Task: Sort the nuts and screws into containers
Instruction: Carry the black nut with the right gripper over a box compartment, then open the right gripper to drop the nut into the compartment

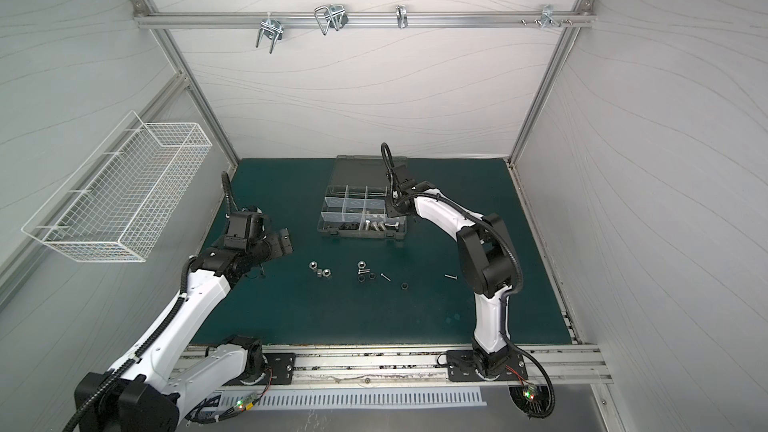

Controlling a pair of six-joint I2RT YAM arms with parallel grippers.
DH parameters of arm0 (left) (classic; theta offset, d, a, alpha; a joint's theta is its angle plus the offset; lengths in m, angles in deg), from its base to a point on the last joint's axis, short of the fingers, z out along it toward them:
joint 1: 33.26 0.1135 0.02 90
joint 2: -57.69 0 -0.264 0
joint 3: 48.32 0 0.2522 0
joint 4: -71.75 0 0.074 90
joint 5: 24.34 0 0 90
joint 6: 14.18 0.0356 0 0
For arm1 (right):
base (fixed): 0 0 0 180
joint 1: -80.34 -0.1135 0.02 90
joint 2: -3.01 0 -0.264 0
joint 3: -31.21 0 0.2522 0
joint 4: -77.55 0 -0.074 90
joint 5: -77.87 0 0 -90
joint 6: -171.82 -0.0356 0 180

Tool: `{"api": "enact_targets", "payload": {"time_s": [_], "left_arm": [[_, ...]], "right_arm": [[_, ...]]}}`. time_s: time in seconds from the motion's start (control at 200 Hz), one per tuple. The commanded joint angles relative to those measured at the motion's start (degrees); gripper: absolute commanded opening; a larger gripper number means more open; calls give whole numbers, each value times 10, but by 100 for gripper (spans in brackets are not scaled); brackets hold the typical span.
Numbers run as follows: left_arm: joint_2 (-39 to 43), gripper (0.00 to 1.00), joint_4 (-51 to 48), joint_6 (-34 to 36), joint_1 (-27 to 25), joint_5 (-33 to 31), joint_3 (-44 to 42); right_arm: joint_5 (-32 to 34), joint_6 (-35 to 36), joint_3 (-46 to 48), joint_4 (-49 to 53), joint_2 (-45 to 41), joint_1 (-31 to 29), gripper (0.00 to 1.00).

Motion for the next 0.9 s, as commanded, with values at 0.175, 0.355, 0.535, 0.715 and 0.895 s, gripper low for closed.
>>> {"api": "enact_targets", "payload": {"time_s": [0.175,0.355,0.535,0.715,0.895], "left_arm": [[-5,99,-5,-10,5,16,23],[-8,99,-4,-9,8,18,24],[-12,99,-5,-12,13,18,24],[-16,99,-5,-14,19,18,24],[-15,99,-6,-12,23,18,25]], "right_arm": [[10,31,-72,22,82,7,2],[6,31,-83,26,100,12,29],[-5,33,-83,26,91,13,42],[-8,32,-65,19,57,12,44],[-15,15,-7,5,-17,9,45]]}}
